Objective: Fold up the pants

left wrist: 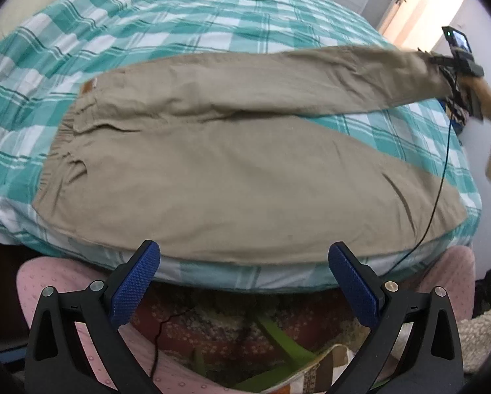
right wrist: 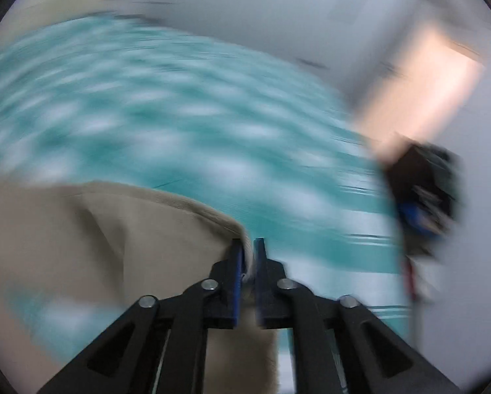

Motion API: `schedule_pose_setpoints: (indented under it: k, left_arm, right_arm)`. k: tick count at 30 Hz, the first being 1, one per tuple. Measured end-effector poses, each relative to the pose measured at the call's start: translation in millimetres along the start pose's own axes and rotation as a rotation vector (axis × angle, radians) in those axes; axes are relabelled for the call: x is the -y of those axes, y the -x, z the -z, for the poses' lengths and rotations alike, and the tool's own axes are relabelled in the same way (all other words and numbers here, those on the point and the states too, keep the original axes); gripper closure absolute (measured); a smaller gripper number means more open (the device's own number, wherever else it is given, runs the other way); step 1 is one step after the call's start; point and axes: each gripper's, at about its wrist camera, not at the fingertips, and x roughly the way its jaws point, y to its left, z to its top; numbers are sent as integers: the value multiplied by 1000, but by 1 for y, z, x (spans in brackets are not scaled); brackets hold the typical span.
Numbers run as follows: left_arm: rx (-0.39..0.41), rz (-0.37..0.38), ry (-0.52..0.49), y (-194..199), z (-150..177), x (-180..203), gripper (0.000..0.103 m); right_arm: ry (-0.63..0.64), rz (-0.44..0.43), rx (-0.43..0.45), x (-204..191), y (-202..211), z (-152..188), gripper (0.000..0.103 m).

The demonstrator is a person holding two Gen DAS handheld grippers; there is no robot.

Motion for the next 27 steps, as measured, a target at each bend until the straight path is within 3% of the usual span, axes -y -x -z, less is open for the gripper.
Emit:
schedule_pose_setpoints:
  k: [2, 3, 6, 10, 13, 15, 18, 21, 23, 25, 26, 27]
  left_arm:
    - [7, -4, 8, 1, 2, -3, 1]
    - [5, -4, 13, -1, 4, -6, 1]
    - [-39, -12, 36, -18, 11, -14, 1]
    - [-83, 5, 34, -40, -4, -17, 1]
    - [-9, -23, -2, -48, -50, -13, 1]
    - [91, -59, -17, -57, -93, -8, 1]
    - [196, -134, -12, -93, -158, -1, 1]
    - [206, -202, 0, -158, -205, 1, 1]
    - [185, -290, -15, -197, -211, -2, 1]
    - [102, -351, -58, -240, -203, -11, 2]
    - [73, -333, -74, -255, -195, -17, 1]
    - [99, -297, -76, -258, -185, -24, 1]
  right_arm:
    - [-105, 113, -21, 42, -12, -8, 61]
    - [-146, 115, -13, 52, -10, -2, 60]
    - [-224, -39, 4, 51, -6, 57, 51]
    - [-180, -210, -80, -2, -6, 164, 52]
    - [-208, -332, -127, -29, -1, 226, 52]
    - [-189, -397, -130, -51, 2, 241, 52]
    - [-137, -502, -124, -88, 6, 218, 53]
    - [-134, -614, -76, -118, 11, 164, 53]
    - [-189, -712, -62, -137, 4, 117, 53]
    - [-245, -793, -76, -156, -12, 78, 53]
    - [-282, -834, -99, -167, -27, 59, 52]
    - [-320, -895, -161, -183, -49, 42, 52]
